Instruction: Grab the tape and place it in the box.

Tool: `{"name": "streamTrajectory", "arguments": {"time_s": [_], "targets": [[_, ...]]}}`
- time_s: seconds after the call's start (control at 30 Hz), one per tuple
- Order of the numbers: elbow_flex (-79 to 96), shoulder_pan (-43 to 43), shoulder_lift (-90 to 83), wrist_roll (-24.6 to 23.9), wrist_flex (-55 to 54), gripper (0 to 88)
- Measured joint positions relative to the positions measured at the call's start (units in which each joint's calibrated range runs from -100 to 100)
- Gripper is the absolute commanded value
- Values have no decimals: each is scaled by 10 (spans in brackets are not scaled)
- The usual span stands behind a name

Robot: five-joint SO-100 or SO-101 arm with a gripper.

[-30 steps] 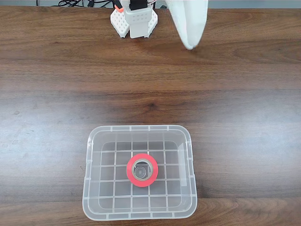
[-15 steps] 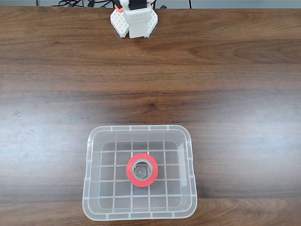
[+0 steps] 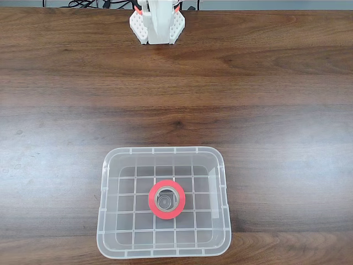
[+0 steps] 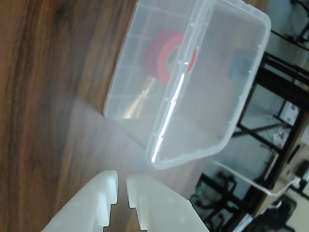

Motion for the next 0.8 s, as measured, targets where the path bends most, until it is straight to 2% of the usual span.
{"name": "streamTrajectory", "arguments": {"time_s": [0.23, 0.4, 0.8], "targets": [[297, 34, -147, 0, -153, 11], [456, 48, -223, 0, -203, 11], [623, 63, -320, -38, -245, 11]]}}
